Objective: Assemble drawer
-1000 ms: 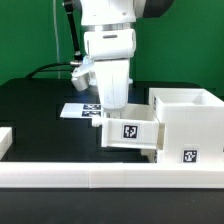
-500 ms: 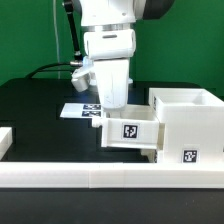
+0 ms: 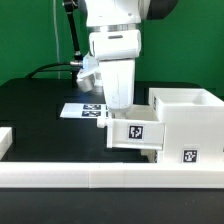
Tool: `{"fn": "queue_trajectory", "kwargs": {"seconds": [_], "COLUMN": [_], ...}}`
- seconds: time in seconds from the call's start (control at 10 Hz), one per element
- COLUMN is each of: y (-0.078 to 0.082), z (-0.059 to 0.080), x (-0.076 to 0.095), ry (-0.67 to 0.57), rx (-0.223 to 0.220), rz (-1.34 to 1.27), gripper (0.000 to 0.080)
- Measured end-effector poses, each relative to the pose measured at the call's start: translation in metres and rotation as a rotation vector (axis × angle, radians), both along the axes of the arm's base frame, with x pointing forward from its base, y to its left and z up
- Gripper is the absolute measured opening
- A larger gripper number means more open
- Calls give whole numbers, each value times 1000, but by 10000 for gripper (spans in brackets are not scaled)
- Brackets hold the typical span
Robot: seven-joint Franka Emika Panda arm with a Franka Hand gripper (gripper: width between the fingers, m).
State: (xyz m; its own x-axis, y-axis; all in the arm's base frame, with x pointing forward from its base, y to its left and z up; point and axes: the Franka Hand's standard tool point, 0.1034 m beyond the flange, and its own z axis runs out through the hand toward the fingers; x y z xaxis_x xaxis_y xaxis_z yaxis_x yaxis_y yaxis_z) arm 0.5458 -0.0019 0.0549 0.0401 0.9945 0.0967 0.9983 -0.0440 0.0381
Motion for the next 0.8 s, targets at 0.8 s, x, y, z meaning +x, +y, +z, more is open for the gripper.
{"fn": "queue_trajectory", "kwargs": {"seconds": [0.8], "y": [-1], "z": [0], "x": [0], "ry": [-7], "rx": [1], "rz": [-3], "gripper": [42]}}
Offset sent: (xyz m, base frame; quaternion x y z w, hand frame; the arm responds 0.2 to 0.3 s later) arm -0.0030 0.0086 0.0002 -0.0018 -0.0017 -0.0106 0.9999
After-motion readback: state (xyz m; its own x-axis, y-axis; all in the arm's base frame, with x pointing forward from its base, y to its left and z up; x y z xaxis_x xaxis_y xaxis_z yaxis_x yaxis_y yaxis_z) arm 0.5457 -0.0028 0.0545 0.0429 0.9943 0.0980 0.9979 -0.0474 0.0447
